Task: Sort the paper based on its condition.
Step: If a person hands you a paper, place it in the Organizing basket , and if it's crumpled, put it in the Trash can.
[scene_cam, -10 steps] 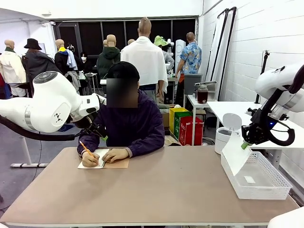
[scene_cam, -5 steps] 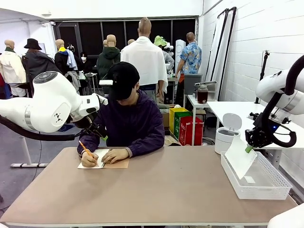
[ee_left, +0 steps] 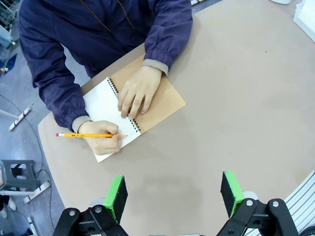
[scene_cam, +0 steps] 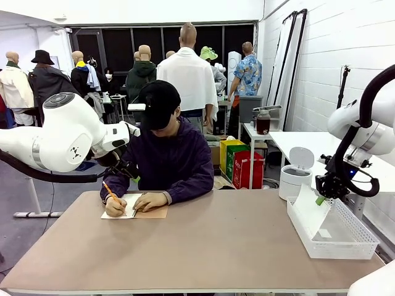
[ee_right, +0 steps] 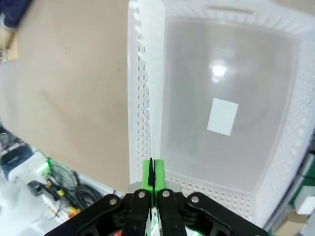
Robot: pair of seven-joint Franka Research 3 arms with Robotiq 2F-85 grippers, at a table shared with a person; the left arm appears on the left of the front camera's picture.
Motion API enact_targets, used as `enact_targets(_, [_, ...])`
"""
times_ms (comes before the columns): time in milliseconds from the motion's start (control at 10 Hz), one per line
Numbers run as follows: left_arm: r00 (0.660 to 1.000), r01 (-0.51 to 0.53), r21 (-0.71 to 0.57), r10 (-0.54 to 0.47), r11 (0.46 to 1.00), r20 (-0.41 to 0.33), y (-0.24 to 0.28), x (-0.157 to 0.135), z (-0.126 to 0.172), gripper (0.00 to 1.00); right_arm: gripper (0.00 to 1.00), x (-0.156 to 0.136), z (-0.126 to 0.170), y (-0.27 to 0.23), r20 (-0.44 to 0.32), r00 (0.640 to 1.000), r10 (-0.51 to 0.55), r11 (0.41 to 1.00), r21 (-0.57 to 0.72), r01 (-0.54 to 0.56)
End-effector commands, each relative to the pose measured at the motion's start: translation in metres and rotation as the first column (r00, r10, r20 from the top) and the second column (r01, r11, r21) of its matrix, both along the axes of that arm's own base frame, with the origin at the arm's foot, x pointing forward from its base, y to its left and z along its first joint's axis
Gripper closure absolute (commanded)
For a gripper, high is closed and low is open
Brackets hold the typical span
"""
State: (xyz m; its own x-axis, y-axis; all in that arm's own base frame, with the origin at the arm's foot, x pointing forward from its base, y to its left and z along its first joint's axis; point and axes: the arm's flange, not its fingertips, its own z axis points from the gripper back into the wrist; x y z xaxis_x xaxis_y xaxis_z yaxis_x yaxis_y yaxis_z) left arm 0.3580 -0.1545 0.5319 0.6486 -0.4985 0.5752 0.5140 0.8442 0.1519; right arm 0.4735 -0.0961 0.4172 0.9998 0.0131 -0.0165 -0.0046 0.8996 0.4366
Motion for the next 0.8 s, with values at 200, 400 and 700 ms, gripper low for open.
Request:
enact_targets(200, [1.000, 0.001, 0.003, -0.001, 1.000, 0.010, 0.001, 0.001, -0.001, 0.00, 1.00, -0.006, -0.040, 0.004, -0.034, 0.997, -0.063, 0.997, 0.031, 0.064])
enact_targets(400, [1.000, 0.001, 0.003, -0.001, 1.000, 0.010, 0.001, 0.001, -0.001, 0.00, 1.00, -0.010, -0.056, 0.003, -0.066, 0.992, -0.110, 0.994, -0.007, 0.109])
enact_targets(700, [1.000, 0.001, 0.003, -0.001, 1.000, 0.010, 0.001, 0.001, -0.001, 0.00, 1.00, -0.007, -0.072, 0.008, -0.106, 0.979, -0.174, 0.984, -0.056, 0.169])
